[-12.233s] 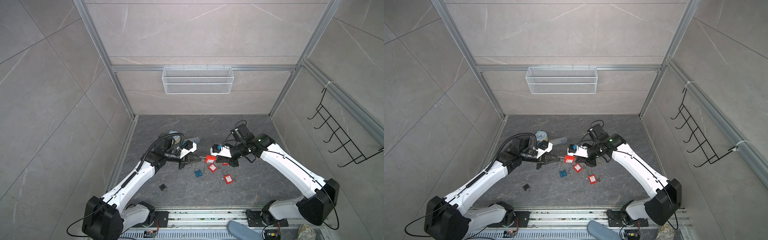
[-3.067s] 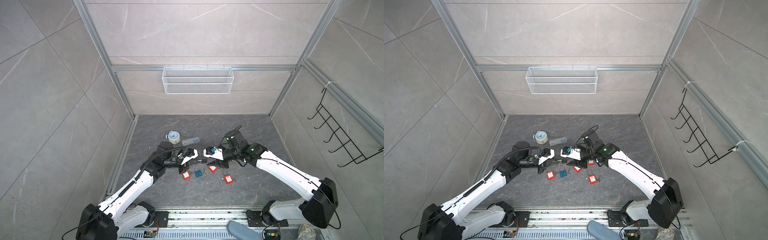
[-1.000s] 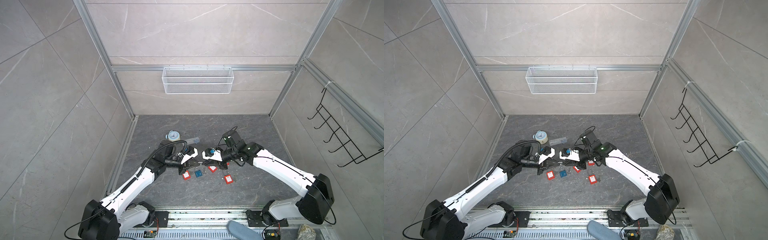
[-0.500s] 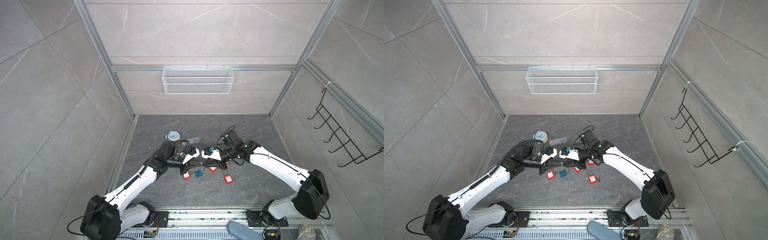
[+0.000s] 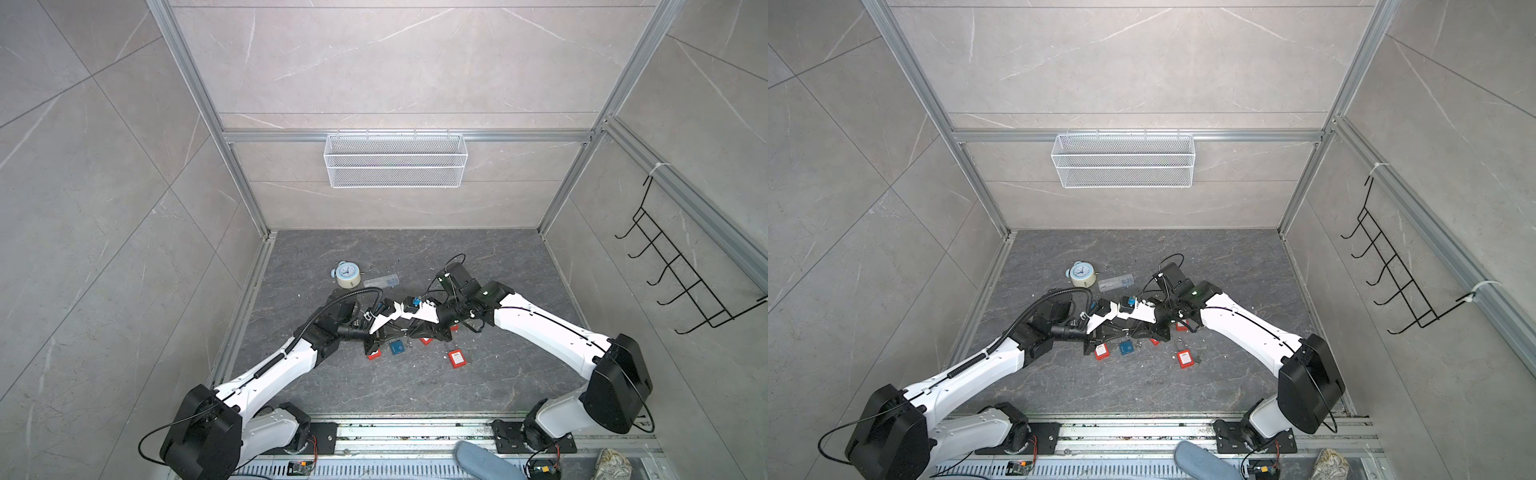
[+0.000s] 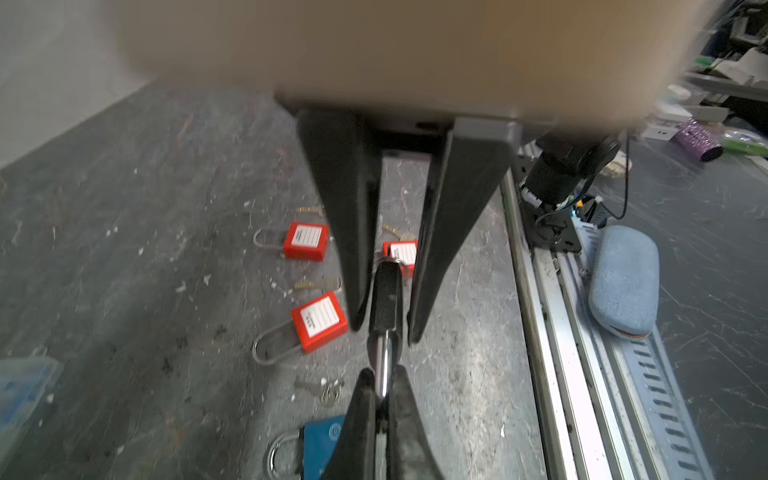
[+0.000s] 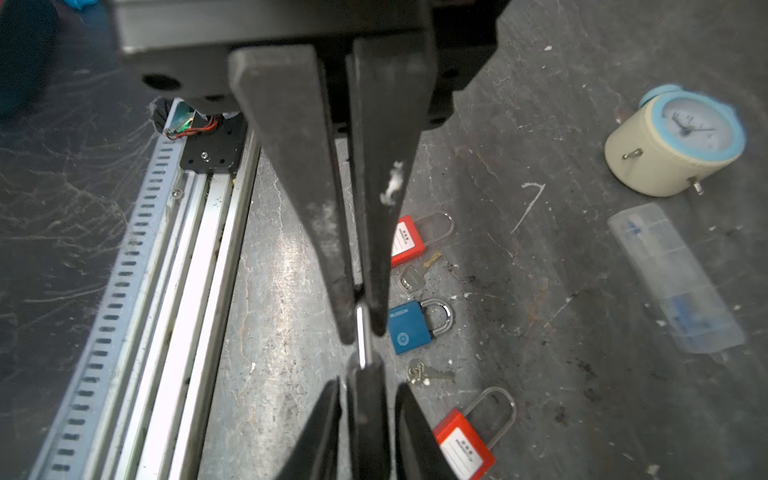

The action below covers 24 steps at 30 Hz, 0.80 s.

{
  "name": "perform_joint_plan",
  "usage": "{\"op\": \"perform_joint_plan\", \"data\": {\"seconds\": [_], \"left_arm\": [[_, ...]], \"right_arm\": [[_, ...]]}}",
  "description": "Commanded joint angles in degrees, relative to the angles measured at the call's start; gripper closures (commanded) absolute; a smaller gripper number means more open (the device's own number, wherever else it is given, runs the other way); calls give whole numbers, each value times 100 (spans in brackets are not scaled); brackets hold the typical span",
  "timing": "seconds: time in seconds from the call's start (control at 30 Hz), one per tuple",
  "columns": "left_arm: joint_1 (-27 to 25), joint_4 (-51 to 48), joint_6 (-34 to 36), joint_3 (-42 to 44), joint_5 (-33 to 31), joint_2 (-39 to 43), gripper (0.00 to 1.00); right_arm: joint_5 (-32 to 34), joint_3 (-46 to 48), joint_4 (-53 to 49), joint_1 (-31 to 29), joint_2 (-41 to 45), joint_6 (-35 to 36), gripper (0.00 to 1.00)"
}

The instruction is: Lock with the key

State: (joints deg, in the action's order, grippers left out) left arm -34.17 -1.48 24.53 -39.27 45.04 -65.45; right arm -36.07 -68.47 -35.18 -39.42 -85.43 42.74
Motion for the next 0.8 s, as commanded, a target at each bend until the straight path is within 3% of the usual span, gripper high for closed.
{"op": "perform_joint_plan", "data": {"seconds": [0.0, 0.17, 0.53, 0.77], "left_arm": [[-54, -636, 627, -519, 198, 231, 100], [111, -1378, 1005, -818, 229, 301, 100], [99, -1521, 1052, -959, 307, 198, 100], [103, -1496, 1040, -957, 322, 169, 100]], "right_arm": [[284, 30, 318, -3, 565, 282, 58], [770, 261, -449, 127, 1185, 557, 57], [305, -25, -826, 130, 1050, 449, 76], [74, -129, -716, 127, 806, 453, 80]]}}
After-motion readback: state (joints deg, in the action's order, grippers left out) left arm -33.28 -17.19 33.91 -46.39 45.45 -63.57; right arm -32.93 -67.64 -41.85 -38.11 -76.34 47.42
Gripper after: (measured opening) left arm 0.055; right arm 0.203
